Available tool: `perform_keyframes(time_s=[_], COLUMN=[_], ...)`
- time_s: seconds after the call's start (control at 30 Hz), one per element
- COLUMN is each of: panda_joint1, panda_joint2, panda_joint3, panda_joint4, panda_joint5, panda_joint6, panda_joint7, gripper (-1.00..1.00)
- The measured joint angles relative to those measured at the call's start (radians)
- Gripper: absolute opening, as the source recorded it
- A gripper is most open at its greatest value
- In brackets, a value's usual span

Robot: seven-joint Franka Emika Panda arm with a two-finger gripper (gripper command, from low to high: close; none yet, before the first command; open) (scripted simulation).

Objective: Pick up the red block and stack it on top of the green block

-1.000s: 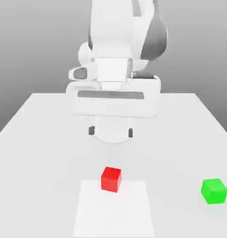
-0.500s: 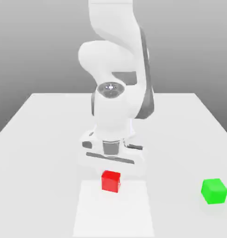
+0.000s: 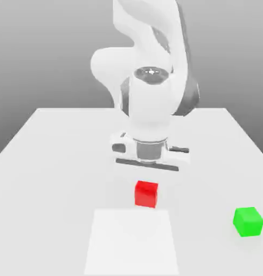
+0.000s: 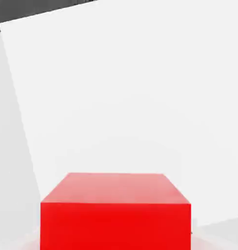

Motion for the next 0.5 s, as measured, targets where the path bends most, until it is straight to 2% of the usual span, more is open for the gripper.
perform_keyframes(time_s=[0.2,0.37,0.4,0.5], panda_joint1=[0.241,0.287,0.296,0.296], panda_joint2=[0.105,0.262,0.291,0.291], panda_joint3=[0.104,0.070,0.058,0.058], panda_joint4=[0.217,0.265,0.267,0.267], panda_joint5=[-0.024,-0.116,-0.135,-0.135], panda_joint6=[-0.112,-0.006,0.019,0.020], panda_joint7=[0.225,0.330,0.344,0.344], gripper=[-1.00,-1.00,1.00,1.00])
